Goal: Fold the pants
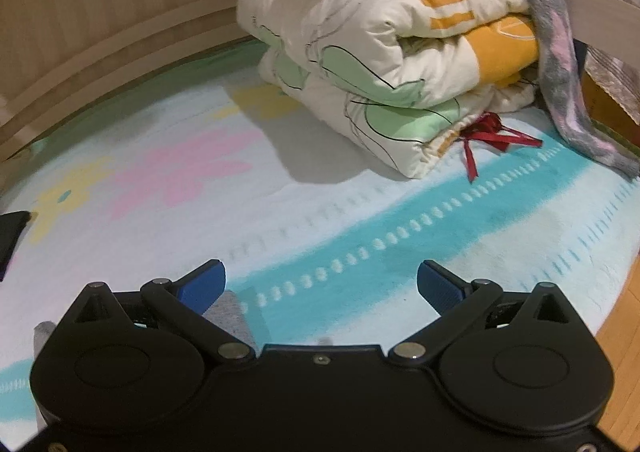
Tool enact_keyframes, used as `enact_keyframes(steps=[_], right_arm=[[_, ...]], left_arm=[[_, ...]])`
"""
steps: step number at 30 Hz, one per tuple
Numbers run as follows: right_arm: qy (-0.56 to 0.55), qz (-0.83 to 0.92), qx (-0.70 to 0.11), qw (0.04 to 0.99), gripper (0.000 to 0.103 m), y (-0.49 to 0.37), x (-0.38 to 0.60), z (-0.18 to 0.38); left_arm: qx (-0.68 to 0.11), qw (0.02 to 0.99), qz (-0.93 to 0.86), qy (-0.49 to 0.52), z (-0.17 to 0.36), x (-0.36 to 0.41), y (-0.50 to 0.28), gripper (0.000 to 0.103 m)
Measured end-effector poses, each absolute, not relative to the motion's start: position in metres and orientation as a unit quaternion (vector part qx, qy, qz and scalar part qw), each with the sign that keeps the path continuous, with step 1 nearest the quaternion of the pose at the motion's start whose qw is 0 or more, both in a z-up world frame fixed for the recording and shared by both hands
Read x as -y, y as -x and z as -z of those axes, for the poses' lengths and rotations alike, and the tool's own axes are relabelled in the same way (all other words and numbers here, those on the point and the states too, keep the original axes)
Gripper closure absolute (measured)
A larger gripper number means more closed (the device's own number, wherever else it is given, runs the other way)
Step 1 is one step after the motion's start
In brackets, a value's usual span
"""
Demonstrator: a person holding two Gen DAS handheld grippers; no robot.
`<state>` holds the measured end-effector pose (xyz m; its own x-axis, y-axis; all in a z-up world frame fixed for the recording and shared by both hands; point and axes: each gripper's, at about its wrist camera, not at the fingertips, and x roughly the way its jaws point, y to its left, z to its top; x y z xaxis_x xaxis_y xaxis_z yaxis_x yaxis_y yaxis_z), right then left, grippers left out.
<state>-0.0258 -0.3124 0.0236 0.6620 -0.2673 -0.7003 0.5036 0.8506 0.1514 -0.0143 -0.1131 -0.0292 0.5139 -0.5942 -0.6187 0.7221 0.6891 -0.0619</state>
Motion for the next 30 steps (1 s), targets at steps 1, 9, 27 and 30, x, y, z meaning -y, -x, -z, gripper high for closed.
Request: enact_keyframes(steps=[1,9,27,30], right_arm=[[-0.165,0.214,-0.349,0.897,0.001,0.027,0.312,-0.025],[-0.181,0.191,-0.354,0.897,0.001,0.030,0.311,-0.021],[-0.165,0.000,-0.476,0.864,0.001,0.007,0.250,0.053],[-0.154,-0.008,-0.483,0.862,0.001,0.007,0.245,0.061]], left_arm=[[-0.310,0.857,0.399,-0.098,0.026,0.108,0.016,0.062],[-0.286,0.837,0.465,-0.040,0.003,0.065,0.025,0.058],[-0.392,0.863,0.316,0.046,0.053,0.050,-0.046,0.055],[-0.353,0.889,0.286,0.062,0.038,0.029,-0.044,0.055]])
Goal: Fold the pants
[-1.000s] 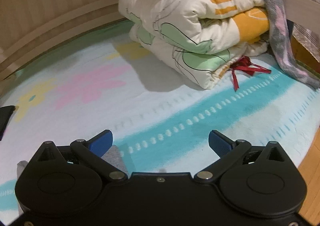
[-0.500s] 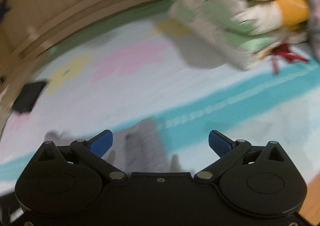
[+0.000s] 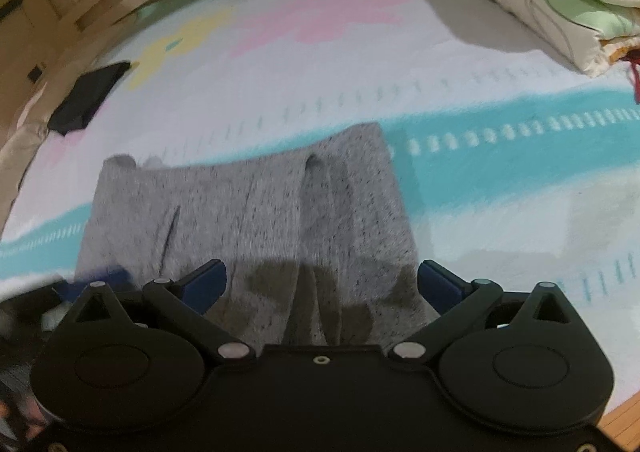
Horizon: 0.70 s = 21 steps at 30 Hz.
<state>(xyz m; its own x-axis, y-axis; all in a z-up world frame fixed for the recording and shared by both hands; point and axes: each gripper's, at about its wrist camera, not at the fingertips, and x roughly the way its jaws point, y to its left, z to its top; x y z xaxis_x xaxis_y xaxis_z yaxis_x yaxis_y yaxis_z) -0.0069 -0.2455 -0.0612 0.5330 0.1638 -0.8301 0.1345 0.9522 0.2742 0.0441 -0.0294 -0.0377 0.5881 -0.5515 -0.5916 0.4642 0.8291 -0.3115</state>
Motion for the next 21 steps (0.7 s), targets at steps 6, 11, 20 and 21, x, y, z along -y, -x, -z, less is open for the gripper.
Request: enact_keyframes(steps=[6,11,20,21], right_arm=[[-0.149,-0.015,-0.497,0.855,0.000,0.002,0.238,0.080],[-0.149,-0.022,-0.483,0.863,0.013,-0.005,0.234,0.082],[-0.123,-0.060,-0.461,0.877,0.077,0.000,0.211,0.055],[-0.129,-0.064,-0.453,0.880,0.081,0.002,0.213,0.048]], left_arm=[[-0.356,0.902,0.222,0.098,0.038,-0.014,-0.052,0.055],[-0.386,0.891,0.182,0.151,0.049,-0.046,-0.061,0.055],[-0.378,0.894,0.166,0.174,0.043,-0.067,-0.055,0.055],[-0.376,0.894,0.168,0.175,0.042,-0.066,-0.055,0.055]])
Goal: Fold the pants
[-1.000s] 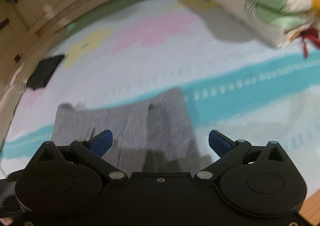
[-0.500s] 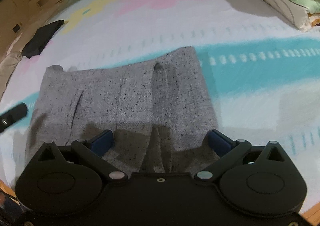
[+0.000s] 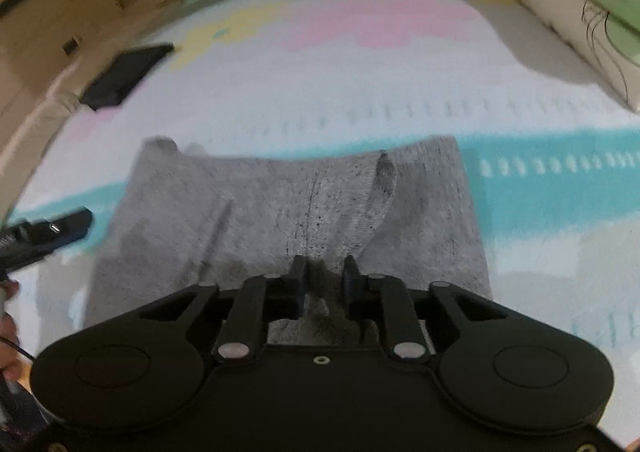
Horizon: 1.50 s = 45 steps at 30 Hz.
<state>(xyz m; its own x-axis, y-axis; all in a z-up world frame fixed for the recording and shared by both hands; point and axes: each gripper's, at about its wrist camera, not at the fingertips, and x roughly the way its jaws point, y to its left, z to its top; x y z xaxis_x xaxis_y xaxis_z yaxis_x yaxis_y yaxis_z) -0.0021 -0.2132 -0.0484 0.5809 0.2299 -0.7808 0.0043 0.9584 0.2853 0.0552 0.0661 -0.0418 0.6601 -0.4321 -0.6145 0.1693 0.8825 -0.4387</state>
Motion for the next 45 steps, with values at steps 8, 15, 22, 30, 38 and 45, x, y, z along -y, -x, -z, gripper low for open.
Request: enact_keyframes(steps=[8,15,22,30,38,45], right_arm=[[-0.139,-0.004,-0.413,0.900,0.088,0.008,0.246,0.022],[-0.109,0.036,-0.464,0.878,0.058,-0.009,0.246,0.073],[-0.126,0.085,-0.473,0.868,0.023,-0.010,0.257,0.075],[-0.081,0.086,-0.422,0.899,0.021,0.012,0.240,0.043],[0.048,0.037,-0.477,0.877,0.009,0.033,0.192,0.067],[-0.011,0.064,-0.505,0.861,0.001,0.023,0.203,0.067]], left_arm=[[-0.386,0.888,0.218,0.124,0.042,-0.029,-0.051,0.054],[-0.426,0.878,0.215,-0.030,0.077,0.013,-0.044,0.048],[-0.423,0.883,0.200,0.011,0.064,-0.003,-0.040,0.047],[-0.379,0.897,0.225,-0.018,0.040,0.010,0.004,0.047],[-0.384,0.894,0.214,-0.090,0.066,0.039,0.020,0.044],[-0.423,0.881,0.202,-0.067,0.061,0.040,0.008,0.040]])
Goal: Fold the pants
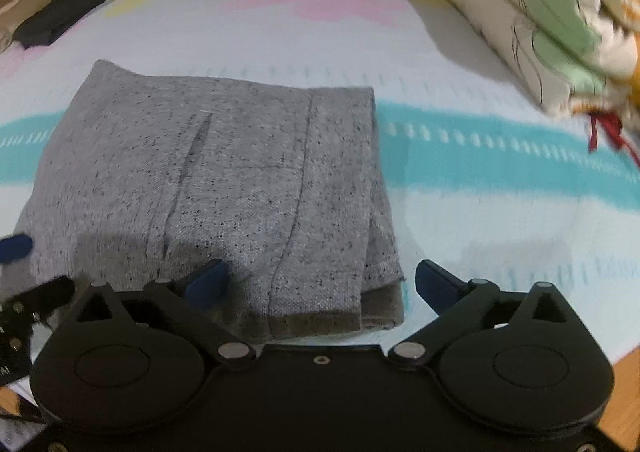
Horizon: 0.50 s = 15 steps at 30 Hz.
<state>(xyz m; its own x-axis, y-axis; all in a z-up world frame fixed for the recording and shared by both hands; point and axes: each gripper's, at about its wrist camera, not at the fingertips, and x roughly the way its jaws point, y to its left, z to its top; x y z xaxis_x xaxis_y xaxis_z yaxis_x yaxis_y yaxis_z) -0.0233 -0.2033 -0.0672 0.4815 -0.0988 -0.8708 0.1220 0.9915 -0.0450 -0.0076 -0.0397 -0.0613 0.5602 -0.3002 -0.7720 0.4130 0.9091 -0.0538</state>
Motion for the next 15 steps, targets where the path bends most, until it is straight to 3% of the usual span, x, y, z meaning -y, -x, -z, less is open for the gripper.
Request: enact_keyframes(steps=[7,15], right_arm=[[-0.114,0.070,-0.560,0.817,0.001,0.006,0.229,0.073],[-0.141,0.057,-0.586,0.796,0.000,-0.006,0.239,0.079]], left_arm=[[-0.448,0.876,0.169,-0.066,0.058,0.048,0.006,0.039],[-0.473,0.871,0.127,-0.032,0.054,0.051,-0.001,0.039]])
